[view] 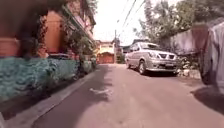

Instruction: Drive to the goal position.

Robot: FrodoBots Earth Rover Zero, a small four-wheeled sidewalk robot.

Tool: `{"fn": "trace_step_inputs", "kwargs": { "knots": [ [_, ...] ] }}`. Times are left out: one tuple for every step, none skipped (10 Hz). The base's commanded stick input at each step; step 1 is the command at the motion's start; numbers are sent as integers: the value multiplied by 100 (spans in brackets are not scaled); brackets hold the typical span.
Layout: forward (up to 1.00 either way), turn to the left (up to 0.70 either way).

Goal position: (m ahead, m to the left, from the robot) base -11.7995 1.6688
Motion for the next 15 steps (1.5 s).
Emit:
{"fn": "trace_step_inputs", "kwargs": {
  "knots": [
    [70,0],
    [70,0],
    [70,0],
    [70,0],
    [70,0],
    [70,0],
    [70,0],
    [70,0],
    [70,0],
    [70,0],
    [70,0],
    [70,0],
    [70,0],
    [70,0],
    [70,0]
  ]
}}
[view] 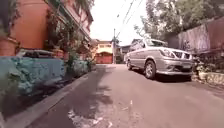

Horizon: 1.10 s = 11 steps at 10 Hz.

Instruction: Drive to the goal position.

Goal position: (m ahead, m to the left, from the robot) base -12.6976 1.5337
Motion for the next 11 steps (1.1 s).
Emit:
{"fn": "trace_step_inputs", "kwargs": {
  "knots": [
    [70,0],
    [70,0],
    [70,0],
    [70,0],
    [70,0],
    [70,0],
    [70,0],
    [70,0],
    [70,0],
    [70,0],
    [70,0]
  ]
}}
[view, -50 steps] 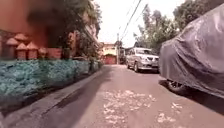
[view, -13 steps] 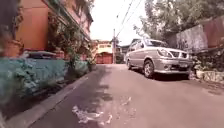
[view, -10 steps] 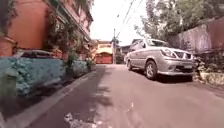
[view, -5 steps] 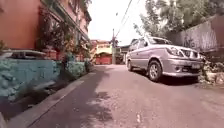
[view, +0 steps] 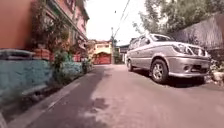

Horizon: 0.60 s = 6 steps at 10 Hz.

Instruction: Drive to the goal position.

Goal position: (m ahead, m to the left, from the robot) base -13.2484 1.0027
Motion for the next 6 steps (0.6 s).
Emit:
{"fn": "trace_step_inputs", "kwargs": {
  "knots": [
    [70,0],
    [70,0],
    [70,0],
    [70,0],
    [70,0],
    [70,0]
  ]
}}
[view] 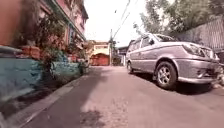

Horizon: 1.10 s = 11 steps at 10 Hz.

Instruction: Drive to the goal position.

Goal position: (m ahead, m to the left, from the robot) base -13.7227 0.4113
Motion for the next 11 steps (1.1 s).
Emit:
{"fn": "trace_step_inputs", "kwargs": {
  "knots": [
    [70,0],
    [70,0],
    [70,0],
    [70,0],
    [70,0],
    [70,0],
    [70,0],
    [70,0],
    [70,0],
    [70,0],
    [70,0]
  ]
}}
